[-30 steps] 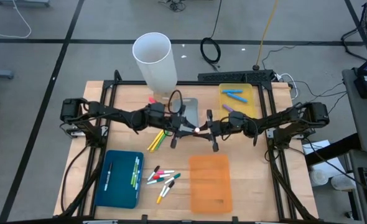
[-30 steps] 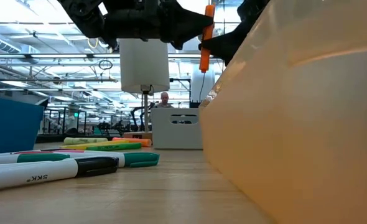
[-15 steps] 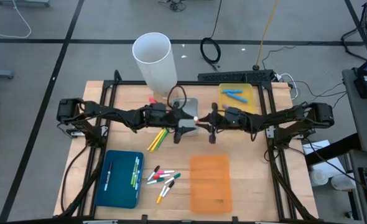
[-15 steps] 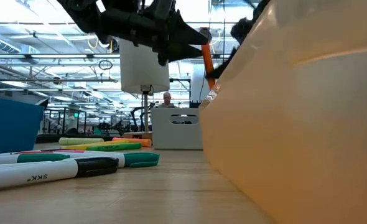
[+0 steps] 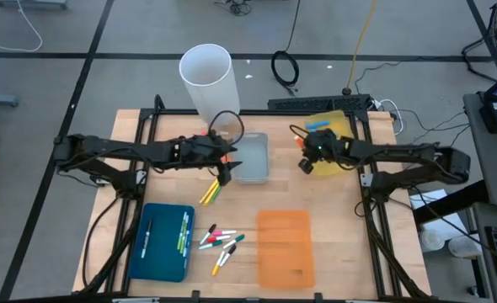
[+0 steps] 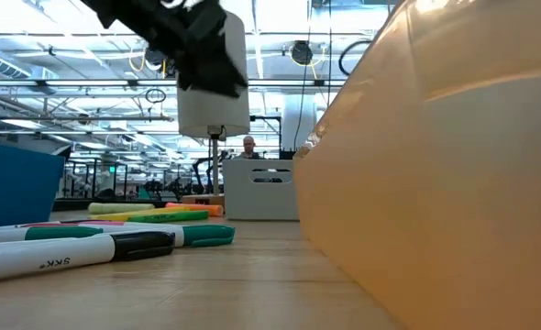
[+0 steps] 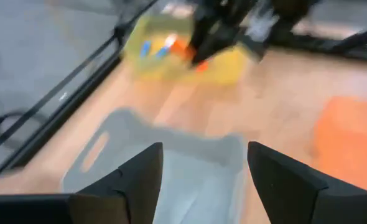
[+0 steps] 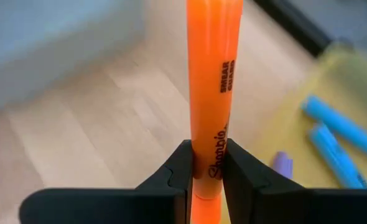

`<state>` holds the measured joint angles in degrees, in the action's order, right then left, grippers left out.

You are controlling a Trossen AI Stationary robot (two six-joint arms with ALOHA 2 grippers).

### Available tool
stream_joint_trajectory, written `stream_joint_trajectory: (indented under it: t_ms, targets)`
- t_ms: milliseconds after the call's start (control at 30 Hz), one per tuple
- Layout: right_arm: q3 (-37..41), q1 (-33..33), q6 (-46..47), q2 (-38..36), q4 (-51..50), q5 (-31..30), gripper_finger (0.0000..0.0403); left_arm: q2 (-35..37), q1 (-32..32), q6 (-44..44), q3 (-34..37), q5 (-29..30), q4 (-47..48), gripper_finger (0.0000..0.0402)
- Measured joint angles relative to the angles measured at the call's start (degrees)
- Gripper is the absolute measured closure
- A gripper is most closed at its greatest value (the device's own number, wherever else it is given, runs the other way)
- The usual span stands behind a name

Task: Pick & Place Markers
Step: Put the bottom large orange highlighter pen in the yellow bin

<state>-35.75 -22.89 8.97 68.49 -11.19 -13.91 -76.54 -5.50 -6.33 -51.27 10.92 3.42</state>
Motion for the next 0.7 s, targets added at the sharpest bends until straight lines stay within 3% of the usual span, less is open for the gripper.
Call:
stream_joint_trajectory:
  t_ms: [167,500,700]
  targets:
    - [0.2,-3.4,1.4,0.0,-3.4,0.5,0.0353,-0.7,0.0,-0.5,0.1,1.6,4.5,0.0189]
    - [0.5,-0.3,-2.6,0.0,9.9,-0.3,0.0356,-1.1,0.0,-0.2,0.1,1.2,5.0,0.0224]
    - [0.5,0.9,-2.7,-0.2,8.4,-12.1,0.0356,-1.1,0.0,0.0,0.1,1.2,6.0,0.0239]
